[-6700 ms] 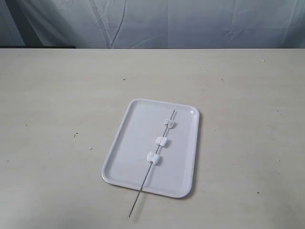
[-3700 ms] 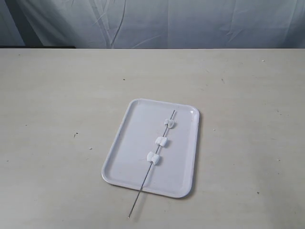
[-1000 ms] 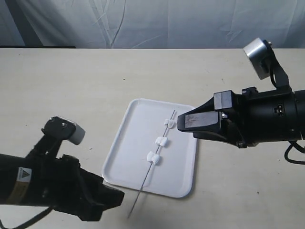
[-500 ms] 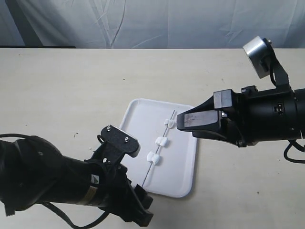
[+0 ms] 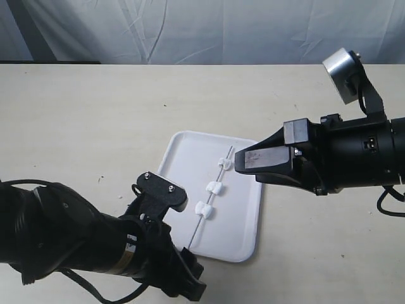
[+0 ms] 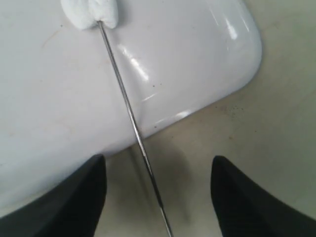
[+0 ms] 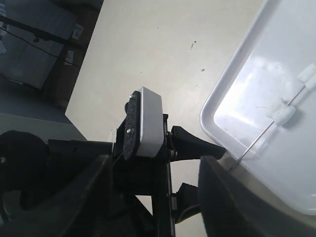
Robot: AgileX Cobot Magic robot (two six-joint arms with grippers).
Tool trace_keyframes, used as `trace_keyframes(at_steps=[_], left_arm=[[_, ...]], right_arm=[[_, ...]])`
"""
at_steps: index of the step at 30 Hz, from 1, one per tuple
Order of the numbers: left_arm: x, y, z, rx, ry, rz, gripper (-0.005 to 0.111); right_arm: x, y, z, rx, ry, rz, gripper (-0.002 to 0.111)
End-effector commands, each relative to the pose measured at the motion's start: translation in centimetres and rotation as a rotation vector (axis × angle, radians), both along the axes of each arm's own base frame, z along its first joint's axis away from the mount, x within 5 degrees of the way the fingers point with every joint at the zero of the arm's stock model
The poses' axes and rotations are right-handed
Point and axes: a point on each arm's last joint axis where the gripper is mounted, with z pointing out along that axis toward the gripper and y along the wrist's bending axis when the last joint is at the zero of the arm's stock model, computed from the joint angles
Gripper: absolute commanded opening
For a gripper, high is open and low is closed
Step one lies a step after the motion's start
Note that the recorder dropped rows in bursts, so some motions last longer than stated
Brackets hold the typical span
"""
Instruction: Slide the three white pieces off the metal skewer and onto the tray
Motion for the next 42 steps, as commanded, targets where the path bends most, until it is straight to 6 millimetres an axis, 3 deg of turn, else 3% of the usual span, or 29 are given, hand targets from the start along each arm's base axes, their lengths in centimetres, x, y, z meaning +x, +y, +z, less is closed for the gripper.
trace_keyframes(at_steps=[1,4,8,13,21,42], left_arm=[[0.0,-0.2,0.1,-0.015,0.025,0.054,0.058],[-0.1,-0.2,0.1,-0.017,0.03,0.05,0.048],[-0.5,-0.2,-0.2,-0.016,0.059,0.011,0.05],[-0.9,-0.2,-2.2,0.024,0.148,0.024,0.055],[-0.7,0.0,-2.2,0.035,0.127,0.052,0.054],[0.2,0.4,-2.3,0.078,0.046,0.112,0.037]], right_arm=[[0.0,0.1,0.1,0.004,-0.007,0.008,0.051],[0.0,0.1,0.1,0.005,-0.006,0.009,0.051],[0.0,0.1,0.2,0.008,-0.005,0.01,0.051],[-0.1,0.2,0.2,0.015,-0.002,0.014,0.051],[-0.1,0.2,0.2,0.019,0.001,0.021,0.051],[-0.2,0.2,0.2,0.021,0.002,0.024,0.051]])
